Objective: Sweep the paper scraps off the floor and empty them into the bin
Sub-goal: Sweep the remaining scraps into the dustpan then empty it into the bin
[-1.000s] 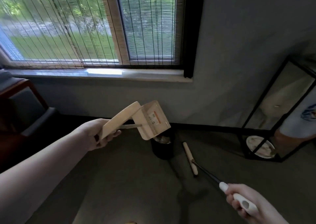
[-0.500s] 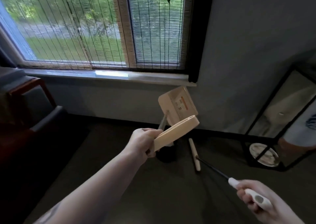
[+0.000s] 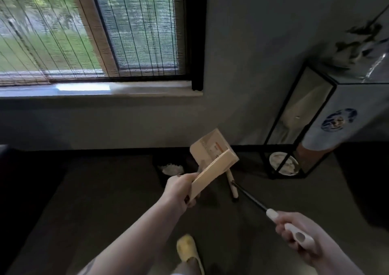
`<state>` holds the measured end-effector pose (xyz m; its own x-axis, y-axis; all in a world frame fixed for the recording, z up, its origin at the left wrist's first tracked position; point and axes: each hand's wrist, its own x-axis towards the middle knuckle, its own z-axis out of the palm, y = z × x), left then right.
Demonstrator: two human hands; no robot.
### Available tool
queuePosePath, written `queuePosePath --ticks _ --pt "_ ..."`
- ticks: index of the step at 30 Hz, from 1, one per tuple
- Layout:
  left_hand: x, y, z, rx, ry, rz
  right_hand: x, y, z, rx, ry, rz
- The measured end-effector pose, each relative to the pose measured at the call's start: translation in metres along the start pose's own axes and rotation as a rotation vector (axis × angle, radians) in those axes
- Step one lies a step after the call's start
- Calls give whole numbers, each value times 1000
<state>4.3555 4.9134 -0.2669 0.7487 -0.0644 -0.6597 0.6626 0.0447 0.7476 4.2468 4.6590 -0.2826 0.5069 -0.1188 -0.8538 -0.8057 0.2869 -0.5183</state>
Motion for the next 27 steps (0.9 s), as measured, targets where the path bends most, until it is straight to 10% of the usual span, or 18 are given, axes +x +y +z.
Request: queuePosePath --ticks 27 --pt "282 93 126 -466 54 -475 141 -214 4 165 121 155"
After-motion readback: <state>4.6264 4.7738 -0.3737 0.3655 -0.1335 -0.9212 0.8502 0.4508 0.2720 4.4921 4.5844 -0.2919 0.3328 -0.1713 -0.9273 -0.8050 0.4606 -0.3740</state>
